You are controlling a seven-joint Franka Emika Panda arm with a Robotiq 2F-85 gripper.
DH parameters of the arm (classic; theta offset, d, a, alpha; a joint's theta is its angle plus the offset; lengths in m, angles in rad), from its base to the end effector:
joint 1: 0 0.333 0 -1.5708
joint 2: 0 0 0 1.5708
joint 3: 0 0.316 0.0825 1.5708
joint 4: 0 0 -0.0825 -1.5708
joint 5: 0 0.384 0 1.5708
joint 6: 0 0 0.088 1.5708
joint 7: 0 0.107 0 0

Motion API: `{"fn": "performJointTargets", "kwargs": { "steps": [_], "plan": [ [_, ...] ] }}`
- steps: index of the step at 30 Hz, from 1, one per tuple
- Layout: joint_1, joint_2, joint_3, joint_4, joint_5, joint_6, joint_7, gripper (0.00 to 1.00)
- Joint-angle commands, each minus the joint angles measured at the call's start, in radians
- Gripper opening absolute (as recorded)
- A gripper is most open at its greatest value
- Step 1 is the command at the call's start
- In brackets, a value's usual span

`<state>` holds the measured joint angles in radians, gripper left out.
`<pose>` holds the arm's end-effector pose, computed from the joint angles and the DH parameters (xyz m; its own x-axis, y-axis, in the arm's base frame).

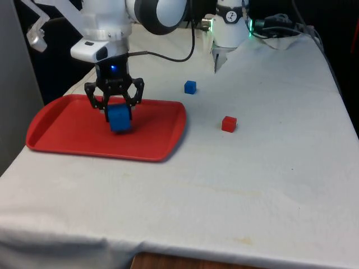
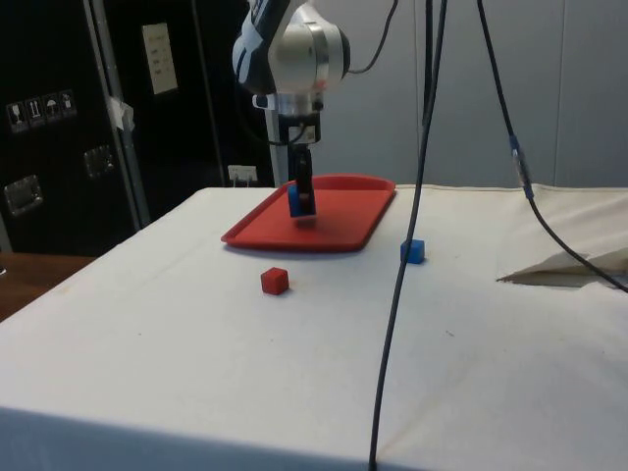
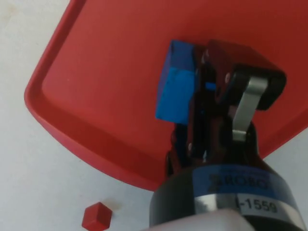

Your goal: Pick up the largest block and place it onto the tray.

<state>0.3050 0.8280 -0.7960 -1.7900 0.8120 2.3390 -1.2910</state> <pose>0.5987 -0.2580 0.1984 0.9187 0.3917 0.0508 0.3896 -0.9198 0.0478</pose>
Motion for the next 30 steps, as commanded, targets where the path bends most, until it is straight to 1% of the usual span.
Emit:
{"fn": "performJointTargets", "kwargs": {
  "steps": [1,2,4,8,11,12,13,14,15,16,18,19,22,30],
  "plan": [
    [-0.004,-0.002,0.005,0.001,0.009,0.01,-0.011,0.0],
    [-0.005,-0.002,0.005,0.0,0.021,0.01,-0.021,0.0],
    [-0.002,-0.001,0.003,-0.001,0.029,0.009,-0.025,0.0],
    [0.0,0.0,0.0,-0.001,0.027,0.0,-0.023,0.0],
    [0.0,0.001,0.002,-0.002,0.031,0.005,-0.025,0.0],
    [0.0,0.002,0.002,-0.002,0.031,0.005,-0.025,0.03],
    [0.0,0.002,0.002,-0.002,0.031,0.004,-0.025,0.07],
    [0.0,0.002,0.002,-0.002,0.031,0.004,-0.024,0.26],
    [0.0,0.002,0.002,-0.002,0.031,0.004,-0.024,0.36],
    [0.0,0.002,0.003,-0.002,0.031,0.004,-0.024,0.51],
    [0.001,0.0,0.001,-0.002,0.027,-0.002,-0.023,0.71],
    [0.0,0.002,0.003,-0.002,0.031,0.003,-0.024,0.71],
    [0.0,0.002,0.003,-0.002,0.031,0.003,-0.024,1.0],
    [0.001,0.003,0.002,-0.001,0.03,0.002,-0.021,1.0]
  ]
}}
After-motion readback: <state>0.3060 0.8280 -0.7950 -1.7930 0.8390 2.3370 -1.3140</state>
